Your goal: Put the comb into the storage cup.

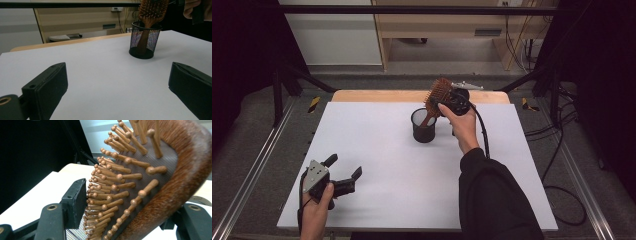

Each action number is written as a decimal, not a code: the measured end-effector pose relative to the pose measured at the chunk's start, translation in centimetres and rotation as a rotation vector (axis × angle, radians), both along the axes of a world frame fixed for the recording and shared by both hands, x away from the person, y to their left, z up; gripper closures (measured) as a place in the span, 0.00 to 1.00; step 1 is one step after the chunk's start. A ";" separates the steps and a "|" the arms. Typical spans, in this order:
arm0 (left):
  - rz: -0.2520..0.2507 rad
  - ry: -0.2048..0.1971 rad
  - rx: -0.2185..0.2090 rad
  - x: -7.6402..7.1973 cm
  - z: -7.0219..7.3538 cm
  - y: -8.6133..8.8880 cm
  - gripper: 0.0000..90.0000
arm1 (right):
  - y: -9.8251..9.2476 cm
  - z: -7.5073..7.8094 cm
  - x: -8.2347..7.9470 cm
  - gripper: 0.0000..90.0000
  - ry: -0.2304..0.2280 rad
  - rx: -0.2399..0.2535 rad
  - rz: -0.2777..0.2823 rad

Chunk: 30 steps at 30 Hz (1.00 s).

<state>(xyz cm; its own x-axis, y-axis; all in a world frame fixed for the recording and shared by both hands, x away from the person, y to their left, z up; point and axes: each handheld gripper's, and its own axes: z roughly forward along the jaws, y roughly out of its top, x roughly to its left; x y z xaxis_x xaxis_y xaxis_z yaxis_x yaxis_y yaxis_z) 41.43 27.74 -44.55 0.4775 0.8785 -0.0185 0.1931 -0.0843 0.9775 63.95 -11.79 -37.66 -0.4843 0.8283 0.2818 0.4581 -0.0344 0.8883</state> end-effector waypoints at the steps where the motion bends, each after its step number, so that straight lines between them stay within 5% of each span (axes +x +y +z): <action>1: 0.000 0.000 -0.001 0.0 0.0 0.0 0.02 | 0.0 0.0 0.0 0.40 0.001 0.000 0.000; 30: -0.005 0.001 -0.001 0.0 0.0 -0.1 0.02 | 0.0 0.0 0.0 0.29 0.002 -0.015 -0.006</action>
